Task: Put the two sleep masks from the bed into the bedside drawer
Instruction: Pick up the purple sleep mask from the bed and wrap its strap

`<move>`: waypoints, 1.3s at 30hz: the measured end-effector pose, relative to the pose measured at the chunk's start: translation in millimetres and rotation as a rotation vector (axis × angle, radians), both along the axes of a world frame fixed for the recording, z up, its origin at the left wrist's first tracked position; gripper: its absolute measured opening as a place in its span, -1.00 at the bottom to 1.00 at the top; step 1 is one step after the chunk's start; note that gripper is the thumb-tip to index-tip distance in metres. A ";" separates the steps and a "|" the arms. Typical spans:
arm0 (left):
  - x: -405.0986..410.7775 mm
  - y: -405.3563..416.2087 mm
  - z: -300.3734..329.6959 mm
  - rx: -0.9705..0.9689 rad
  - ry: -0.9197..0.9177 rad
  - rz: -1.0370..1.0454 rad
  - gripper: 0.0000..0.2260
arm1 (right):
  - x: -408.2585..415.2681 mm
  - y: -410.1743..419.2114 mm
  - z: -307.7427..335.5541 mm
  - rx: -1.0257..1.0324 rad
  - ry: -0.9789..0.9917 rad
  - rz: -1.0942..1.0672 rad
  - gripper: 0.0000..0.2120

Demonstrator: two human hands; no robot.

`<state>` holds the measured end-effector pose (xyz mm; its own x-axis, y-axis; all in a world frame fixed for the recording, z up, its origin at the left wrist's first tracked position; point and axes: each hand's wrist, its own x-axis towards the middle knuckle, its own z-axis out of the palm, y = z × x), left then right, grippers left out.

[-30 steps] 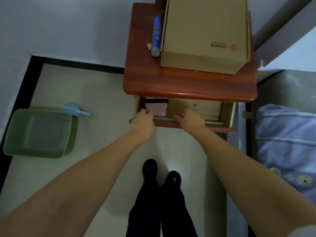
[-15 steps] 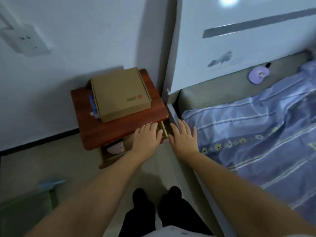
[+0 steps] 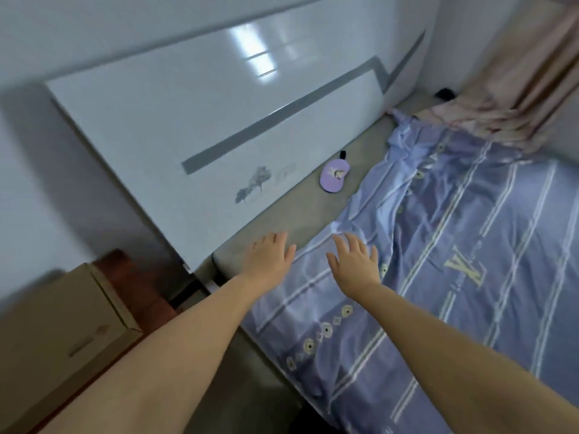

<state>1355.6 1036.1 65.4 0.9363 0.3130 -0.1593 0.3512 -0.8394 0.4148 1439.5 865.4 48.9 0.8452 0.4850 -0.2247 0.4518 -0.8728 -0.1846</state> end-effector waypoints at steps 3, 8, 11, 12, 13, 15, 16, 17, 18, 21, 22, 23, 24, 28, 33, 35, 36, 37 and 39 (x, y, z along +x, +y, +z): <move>56.9 5.4 -11.3 0.007 0.034 -0.046 -0.59 | 60.1 2.9 -9.4 -0.022 0.046 -0.018 -0.51; 151.1 35.8 -61.3 -0.006 0.132 -0.087 -0.59 | 145.9 30.5 -46.3 -0.091 0.142 -0.074 -0.51; 211.1 50.2 -107.8 -0.048 0.207 -0.117 -0.62 | 193.6 51.7 -79.4 -0.125 0.197 -0.123 -0.51; 232.3 53.5 -124.5 -0.066 0.230 -0.132 -0.63 | 210.2 59.5 -91.3 -0.131 0.211 -0.141 -0.52; 253.6 57.0 -141.2 -0.070 0.241 -0.153 -0.63 | 228.3 69.2 -103.1 -0.132 0.222 -0.155 -0.52; 289.7 60.8 -174.9 -0.058 0.241 -0.183 -0.62 | 264.1 89.8 -127.2 -0.121 0.252 -0.179 -0.53; 304.6 60.6 -191.9 -0.053 0.234 -0.187 -0.63 | 280.5 98.5 -139.1 -0.115 0.271 -0.193 -0.52; 318.5 60.0 -207.7 -0.040 0.222 -0.189 -0.63 | 296.6 106.1 -151.6 -0.113 0.284 -0.202 -0.52; 331.0 59.3 -223.1 -0.015 0.215 -0.195 -0.63 | 312.6 112.9 -165.0 -0.111 0.295 -0.203 -0.52; 360.5 57.8 -268.1 0.045 0.255 -0.223 -0.53 | 356.5 130.4 -203.7 -0.094 0.298 -0.193 -0.49; 366.0 56.9 -281.8 0.059 0.271 -0.240 -0.47 | 368.9 135.3 -215.5 -0.096 0.286 -0.187 -0.44; 367.8 55.6 -293.0 0.080 0.264 -0.253 -0.43 | 380.3 139.7 -226.9 -0.100 0.271 -0.178 -0.39; 367.2 54.1 -301.9 0.110 0.222 -0.253 -0.40 | 390.8 143.8 -237.9 -0.100 0.256 -0.171 -0.35; 364.4 47.3 -323.1 0.223 0.046 -0.210 -0.42 | 410.6 151.2 -268.2 -0.053 0.153 -0.183 -0.39; 365.7 47.1 -328.6 0.254 0.076 -0.237 -0.40 | 418.0 143.1 -263.9 -0.037 0.139 -0.118 -0.35; 367.5 48.1 -326.4 0.319 0.115 -0.242 -0.41 | 426.6 138.1 -246.3 0.027 0.232 -0.138 -0.36; 367.9 49.6 -325.5 0.314 0.146 -0.243 -0.40 | 428.8 135.8 -235.6 0.069 0.272 -0.167 -0.36; 368.3 50.8 -325.3 0.275 0.195 -0.251 -0.37 | 429.2 132.3 -223.3 0.111 0.289 -0.200 -0.37; 374.6 51.1 -321.6 0.178 0.357 -0.273 -0.35 | 424.2 121.5 -195.8 0.179 0.287 -0.242 -0.39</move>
